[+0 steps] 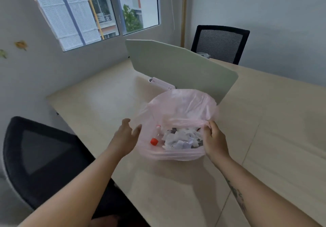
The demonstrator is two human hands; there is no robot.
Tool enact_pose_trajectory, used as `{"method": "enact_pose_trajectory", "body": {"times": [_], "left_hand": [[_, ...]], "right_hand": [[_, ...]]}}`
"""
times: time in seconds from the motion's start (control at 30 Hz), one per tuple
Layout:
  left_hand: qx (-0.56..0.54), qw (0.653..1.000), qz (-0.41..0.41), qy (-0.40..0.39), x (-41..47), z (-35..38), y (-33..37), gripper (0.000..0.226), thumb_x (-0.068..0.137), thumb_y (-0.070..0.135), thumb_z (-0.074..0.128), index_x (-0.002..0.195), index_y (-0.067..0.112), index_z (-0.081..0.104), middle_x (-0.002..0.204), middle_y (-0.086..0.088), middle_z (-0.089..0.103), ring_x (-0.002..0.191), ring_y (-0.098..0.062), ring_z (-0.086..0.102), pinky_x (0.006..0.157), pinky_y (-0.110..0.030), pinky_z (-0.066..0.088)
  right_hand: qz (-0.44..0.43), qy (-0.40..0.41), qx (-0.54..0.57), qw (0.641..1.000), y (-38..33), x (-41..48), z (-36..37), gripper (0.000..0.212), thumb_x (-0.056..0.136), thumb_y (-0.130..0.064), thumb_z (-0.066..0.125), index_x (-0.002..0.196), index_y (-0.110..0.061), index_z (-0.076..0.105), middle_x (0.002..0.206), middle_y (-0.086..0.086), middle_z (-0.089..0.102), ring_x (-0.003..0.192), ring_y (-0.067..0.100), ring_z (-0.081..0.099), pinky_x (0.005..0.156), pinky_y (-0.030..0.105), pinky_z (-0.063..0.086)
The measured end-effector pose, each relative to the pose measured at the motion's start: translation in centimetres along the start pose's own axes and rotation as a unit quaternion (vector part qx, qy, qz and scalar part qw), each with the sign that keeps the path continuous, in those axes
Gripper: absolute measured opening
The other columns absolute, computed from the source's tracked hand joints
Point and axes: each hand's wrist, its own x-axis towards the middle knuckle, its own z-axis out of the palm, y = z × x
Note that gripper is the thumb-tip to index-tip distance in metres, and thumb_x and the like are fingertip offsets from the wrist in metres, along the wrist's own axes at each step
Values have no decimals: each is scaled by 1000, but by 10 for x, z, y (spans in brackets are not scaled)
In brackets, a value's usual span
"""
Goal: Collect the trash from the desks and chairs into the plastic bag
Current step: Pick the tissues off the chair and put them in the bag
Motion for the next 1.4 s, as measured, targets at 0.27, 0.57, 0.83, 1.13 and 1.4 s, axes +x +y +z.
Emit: {"method": "enact_pose_trajectory", "body": {"times": [0.27,0.57,0.83,1.13,1.4], "left_hand": [[435,872,-105,-201,-111,-17,-49,85,74,85,38,143,37,37,143,2,47,137,-31,28,106,-48,33],[566,791,-128,-194,-131,-25,-81,83,77,79,46,144,30,42,149,-8,41,141,-45,21,110,-69,8],[610,764,-89,-192,-146,-57,-135,72,80,72,50,143,39,41,156,-5,32,143,-46,14,109,-70,5],[624,745,-66,-226,-148,-119,-205,56,91,55,48,144,46,36,161,2,22,146,-45,7,111,-70,2],[650,725,-62,-220,-145,-156,-256,72,79,69,54,144,49,32,161,12,19,149,-36,2,115,-64,0]], "right_hand": [[-34,-158,-68,985,24,-41,42,41,101,-33,31,142,-37,38,136,4,56,116,29,54,88,37,44],[-183,-236,-364,882,61,-72,109,54,97,-44,34,149,-32,29,123,11,51,110,34,48,90,41,40],[-203,-234,-415,856,92,-94,148,66,88,-52,24,148,-25,32,149,18,32,138,40,22,114,49,12],[-213,-209,-407,863,97,-101,149,63,93,-51,27,151,-25,25,154,19,27,143,37,18,119,49,10],[-225,-202,-409,861,95,-101,148,65,93,-51,25,152,-25,21,155,17,23,144,34,16,119,48,8]]}}
